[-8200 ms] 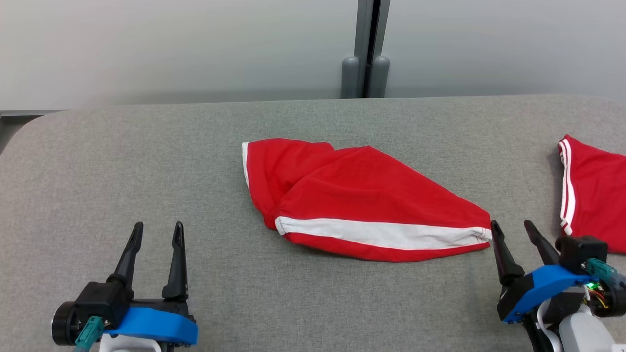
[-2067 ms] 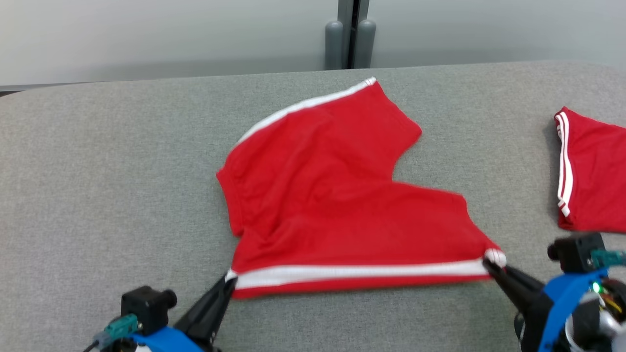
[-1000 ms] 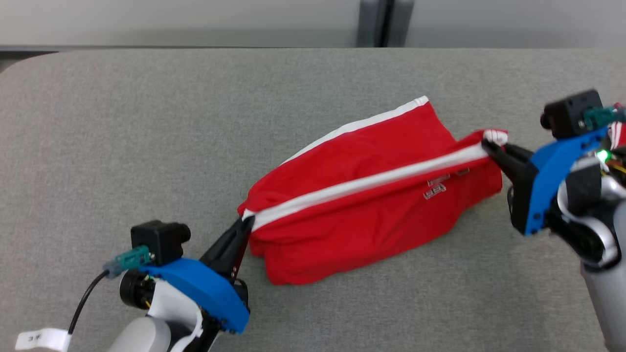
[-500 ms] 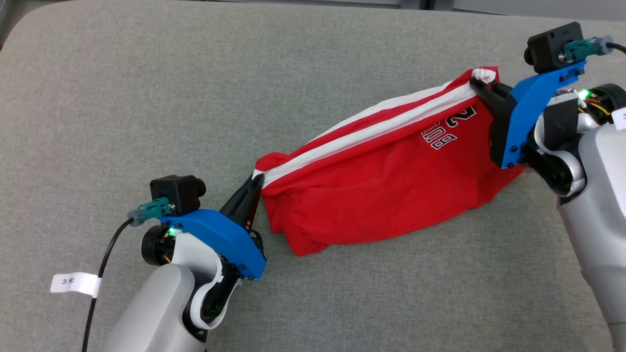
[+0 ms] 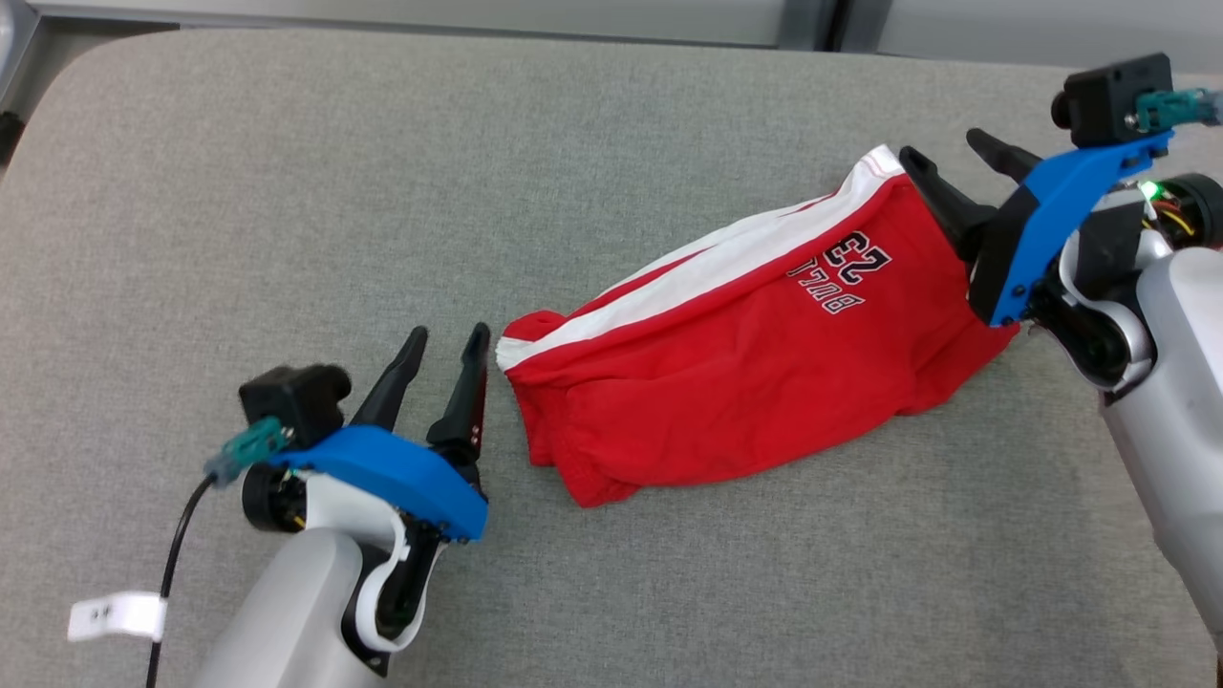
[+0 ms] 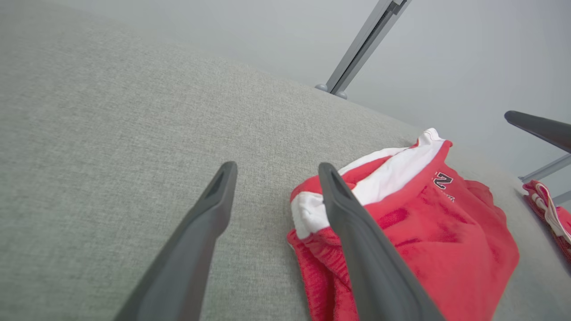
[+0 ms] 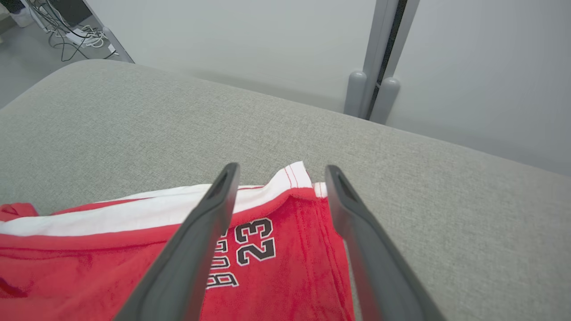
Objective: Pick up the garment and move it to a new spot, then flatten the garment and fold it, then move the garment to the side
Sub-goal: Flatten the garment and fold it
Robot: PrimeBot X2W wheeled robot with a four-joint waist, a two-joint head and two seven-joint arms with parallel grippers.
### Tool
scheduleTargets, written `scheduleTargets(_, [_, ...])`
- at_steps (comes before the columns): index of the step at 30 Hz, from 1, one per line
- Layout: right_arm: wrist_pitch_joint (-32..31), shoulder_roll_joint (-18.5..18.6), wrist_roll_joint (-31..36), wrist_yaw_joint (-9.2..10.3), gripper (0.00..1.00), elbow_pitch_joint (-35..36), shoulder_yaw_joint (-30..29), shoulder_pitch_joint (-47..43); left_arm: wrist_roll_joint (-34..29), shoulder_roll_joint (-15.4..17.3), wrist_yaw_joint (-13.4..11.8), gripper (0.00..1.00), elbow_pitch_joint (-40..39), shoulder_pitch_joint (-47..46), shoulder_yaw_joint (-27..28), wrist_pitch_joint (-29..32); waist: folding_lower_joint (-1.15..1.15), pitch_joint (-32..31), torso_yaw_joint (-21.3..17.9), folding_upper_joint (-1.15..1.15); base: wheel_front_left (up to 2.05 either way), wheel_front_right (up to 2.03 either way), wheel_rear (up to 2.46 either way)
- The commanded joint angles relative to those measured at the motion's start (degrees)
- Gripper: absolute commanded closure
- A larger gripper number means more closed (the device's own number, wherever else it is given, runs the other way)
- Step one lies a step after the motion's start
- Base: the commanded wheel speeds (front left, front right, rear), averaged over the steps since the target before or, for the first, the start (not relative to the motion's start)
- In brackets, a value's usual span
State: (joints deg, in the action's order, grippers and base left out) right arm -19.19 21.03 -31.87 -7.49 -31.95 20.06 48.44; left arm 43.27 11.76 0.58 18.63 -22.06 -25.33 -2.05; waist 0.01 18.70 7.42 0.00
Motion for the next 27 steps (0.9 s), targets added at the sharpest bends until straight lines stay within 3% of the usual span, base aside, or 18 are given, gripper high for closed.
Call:
scheduleTargets(1, [0.7,0.8,-0.7,-0.01,0.0,-0.5,-0.1,-1.5,-0.8,0.1,-0.3,0.0,0.4,0.9,0.4,-1.9,-0.01,-0.9,-0.6,0.0,0.0,0.0,0.0])
scheduleTargets(6, [2.7,1.1,-2.6,-0.01,0.0,-2.2,-2.4,-4.3,-5.3,1.0,-1.7,0.0,2.9,1.9,1.8,-11.0,-0.01,-2.2,-1.0,0.0,0.0,0.0,0.0])
scheduleTargets(12, [6.2,-0.5,-2.9,-0.01,0.0,-4.4,-5.7,-6.0,-14.3,0.7,-2.4,0.0,2.2,0.9,5.8,-13.2,-0.01,-1.7,-1.3,0.0,0.0,0.0,0.0])
scheduleTargets(18, [9.6,-3.3,-0.5,-0.02,0.0,-8.2,-8.2,-5.3,-22.6,-1.6,0.2,0.0,-2.5,3.5,10.9,-13.2,-0.01,-0.2,-1.1,0.0,0.0,0.0,0.0])
scheduleTargets(27, [10.9,-5.8,6.2,-0.01,0.0,-16.8,-10.3,-2.0,-27.5,-4.5,3.6,0.0,-3.6,4.3,14.9,-13.2,-0.01,0.9,0.4,0.0,0.0,0.0,0.0])
